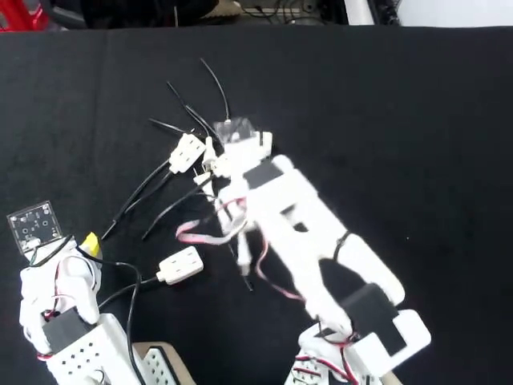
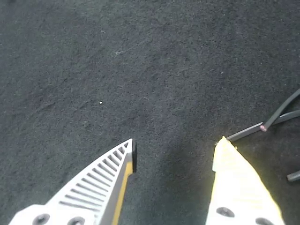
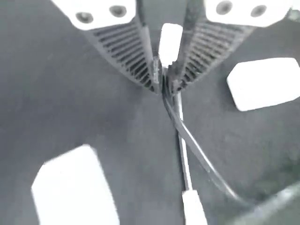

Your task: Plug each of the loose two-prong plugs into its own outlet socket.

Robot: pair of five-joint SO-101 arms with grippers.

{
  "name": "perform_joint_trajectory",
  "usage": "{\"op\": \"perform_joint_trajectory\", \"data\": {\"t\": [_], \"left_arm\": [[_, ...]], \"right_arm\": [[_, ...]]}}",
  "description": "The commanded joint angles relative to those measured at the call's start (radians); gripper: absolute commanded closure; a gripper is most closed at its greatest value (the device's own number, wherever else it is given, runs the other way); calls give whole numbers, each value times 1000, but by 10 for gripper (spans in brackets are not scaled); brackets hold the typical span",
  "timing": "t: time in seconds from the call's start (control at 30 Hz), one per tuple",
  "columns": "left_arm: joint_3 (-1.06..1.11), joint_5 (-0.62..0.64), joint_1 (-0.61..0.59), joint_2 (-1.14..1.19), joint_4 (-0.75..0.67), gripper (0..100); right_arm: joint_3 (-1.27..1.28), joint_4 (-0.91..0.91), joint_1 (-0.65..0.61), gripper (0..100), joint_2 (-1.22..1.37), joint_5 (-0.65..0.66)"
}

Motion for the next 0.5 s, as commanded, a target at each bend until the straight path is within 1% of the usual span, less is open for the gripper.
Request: {"op": "perform_joint_trajectory", "data": {"t": [0.0, 0.07, 0.13, 0.2, 0.4, 0.47], "left_arm": [[-10, -6, 12, -5, -18, 726], [-10, -6, 12, -5, -18, 726], [-10, -6, 12, -5, -18, 726], [-10, -6, 12, -5, -18, 726], [-10, -6, 12, -5, -15, 726], [-10, -6, 12, -5, -17, 726]], "right_arm": [[-107, -15, 32, 987, 13, 354], [-111, -9, 35, 987, 30, 539], [-99, -17, 37, 987, 48, 664], [-79, -9, 35, 987, 71, 692], [-87, -15, 37, 985, 134, 698], [-105, -9, 35, 953, 157, 698]]}}
